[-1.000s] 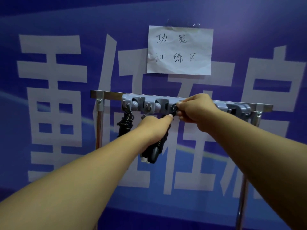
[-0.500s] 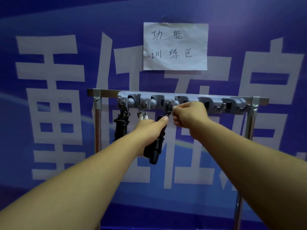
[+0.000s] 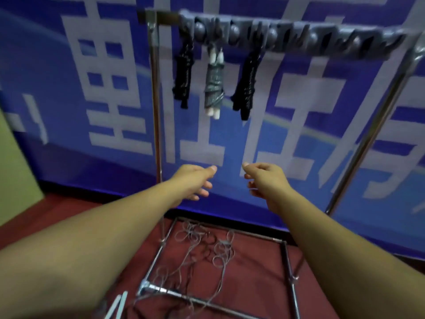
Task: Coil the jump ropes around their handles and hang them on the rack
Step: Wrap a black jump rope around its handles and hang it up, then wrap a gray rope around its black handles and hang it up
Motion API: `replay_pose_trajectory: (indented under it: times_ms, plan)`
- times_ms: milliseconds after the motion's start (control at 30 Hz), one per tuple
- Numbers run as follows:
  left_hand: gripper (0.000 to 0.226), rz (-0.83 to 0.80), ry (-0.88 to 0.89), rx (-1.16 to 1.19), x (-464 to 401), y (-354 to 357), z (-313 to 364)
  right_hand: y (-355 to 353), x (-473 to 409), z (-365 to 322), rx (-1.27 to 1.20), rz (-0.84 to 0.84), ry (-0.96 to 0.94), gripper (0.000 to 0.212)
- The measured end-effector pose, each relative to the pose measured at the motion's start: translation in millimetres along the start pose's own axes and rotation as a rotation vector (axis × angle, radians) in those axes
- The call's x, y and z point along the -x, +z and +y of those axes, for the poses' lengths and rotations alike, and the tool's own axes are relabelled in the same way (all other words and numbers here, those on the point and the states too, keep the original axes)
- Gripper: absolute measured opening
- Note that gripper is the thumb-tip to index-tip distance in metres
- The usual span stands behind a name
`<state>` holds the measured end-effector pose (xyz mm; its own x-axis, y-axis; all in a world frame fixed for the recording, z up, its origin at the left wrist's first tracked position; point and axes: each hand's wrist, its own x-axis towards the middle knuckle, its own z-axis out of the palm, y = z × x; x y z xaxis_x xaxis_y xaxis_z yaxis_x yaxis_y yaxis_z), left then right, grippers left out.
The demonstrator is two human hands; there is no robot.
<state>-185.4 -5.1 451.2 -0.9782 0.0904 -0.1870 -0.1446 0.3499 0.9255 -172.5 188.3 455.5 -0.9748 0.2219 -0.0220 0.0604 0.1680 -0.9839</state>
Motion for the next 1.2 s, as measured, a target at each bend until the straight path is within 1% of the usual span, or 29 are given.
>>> replay_pose_trajectory:
  times_ms: [200, 300, 367, 433, 500, 633, 733, 833, 967, 1067, 1133, 1200]
  plan:
    - [0.036, 0.045, -0.222, -0.051, 20, 32, -130, 30, 70, 126, 0.048, -0.163, 0.250, 0.023]
    - [0.037, 0.005, -0.311, -0.053, 37, 56, -183, 23, 103, 182, 0.051, -0.118, 0.362, 0.020]
    - [0.039, -0.041, -0.355, -0.018, 51, 69, -211, 16, 120, 213, 0.075, -0.072, 0.414, 0.024]
    - [0.045, -0.095, -0.395, 0.023, 66, 75, -234, 12, 131, 232, 0.118, -0.054, 0.447, 0.030]
    - [0.048, -0.103, -0.416, 0.059, 79, 79, -258, 16, 140, 244, 0.090, -0.026, 0.431, 0.030]
    - [0.038, -0.058, -0.473, 0.088, 96, 80, -306, 30, 151, 267, 0.128, -0.055, 0.411, 0.034]
    - [0.033, -0.051, -0.499, 0.108, 98, 74, -342, 50, 152, 288, 0.164, -0.097, 0.447, 0.031]
    - [0.029, -0.045, -0.525, 0.127, 93, 69, -371, 75, 148, 315, 0.191, -0.126, 0.487, 0.033]
    - [0.022, 0.037, -0.605, 0.082, 86, 68, -415, 113, 144, 356, 0.218, -0.175, 0.529, 0.033]
    - [0.028, 0.132, -0.704, 0.033, 82, 74, -463, 146, 143, 388, 0.214, -0.225, 0.592, 0.038]
    - [0.030, 0.163, -0.769, 0.009, 83, 82, -492, 164, 144, 411, 0.199, -0.240, 0.634, 0.036]
    - [0.023, 0.174, -0.790, -0.012, 83, 92, -516, 176, 147, 436, 0.202, -0.233, 0.677, 0.033]
